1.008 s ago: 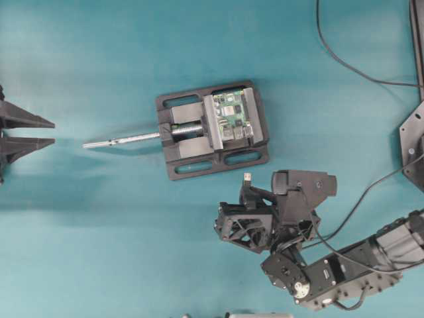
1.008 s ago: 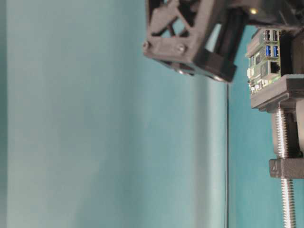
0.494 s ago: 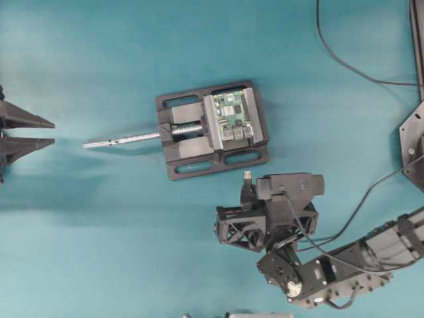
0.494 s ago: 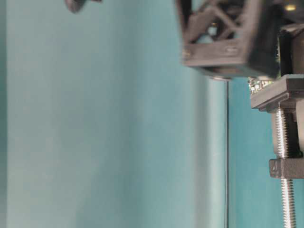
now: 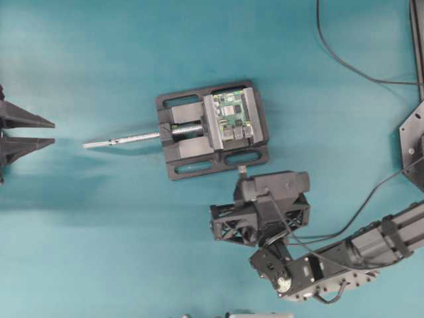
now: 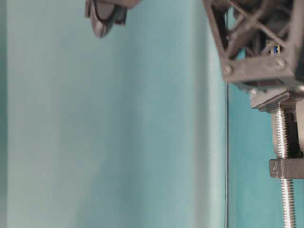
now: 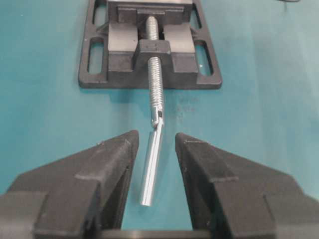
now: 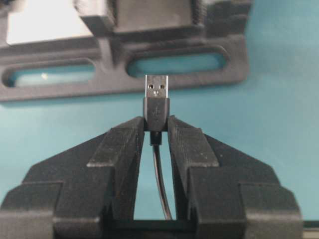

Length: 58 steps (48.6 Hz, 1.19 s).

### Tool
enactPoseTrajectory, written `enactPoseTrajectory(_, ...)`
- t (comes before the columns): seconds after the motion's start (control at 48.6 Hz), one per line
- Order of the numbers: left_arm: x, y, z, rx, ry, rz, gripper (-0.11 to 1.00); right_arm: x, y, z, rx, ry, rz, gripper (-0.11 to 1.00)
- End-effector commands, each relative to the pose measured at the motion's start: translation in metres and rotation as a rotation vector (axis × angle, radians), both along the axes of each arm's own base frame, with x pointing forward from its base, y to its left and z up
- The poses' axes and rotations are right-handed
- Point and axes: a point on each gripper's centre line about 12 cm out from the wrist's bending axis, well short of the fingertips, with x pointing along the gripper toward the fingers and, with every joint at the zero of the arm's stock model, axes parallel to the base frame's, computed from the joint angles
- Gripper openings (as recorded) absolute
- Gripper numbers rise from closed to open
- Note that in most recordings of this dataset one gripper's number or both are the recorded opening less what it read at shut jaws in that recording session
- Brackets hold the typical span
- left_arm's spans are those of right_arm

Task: Insert the USB into the fixed PCB.
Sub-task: 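Move the right gripper to align the USB plug with the PCB port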

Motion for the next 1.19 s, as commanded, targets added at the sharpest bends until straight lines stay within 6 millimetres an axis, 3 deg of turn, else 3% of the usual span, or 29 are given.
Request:
enactPoseTrajectory(0.0,0.002,0.001,0.005,0.005,-0.012,0.002,0.55,0.004,0.002,0.010,-0.047,-0.030,0.022,0.21)
enactPoseTrajectory(0.37,0.002,0.001,0.005,0.005,-0.012,0.002,0.55,-0.002,-0.006,0.015,-0.164,-0.003,-0.040,0.21)
enactPoseTrajectory(0.761,0.002,0.001,0.005,0.007,-0.012,0.001,0.55,-0.002,-0.007,0.022,-0.089,-0.013,-0.047,0.21)
enactPoseTrajectory(1.172,0.002,0.001,0.005,0.004,-0.014,0.002,0.55,-0.007,-0.022,0.029,-0.076,0.014,-0.025,0.21)
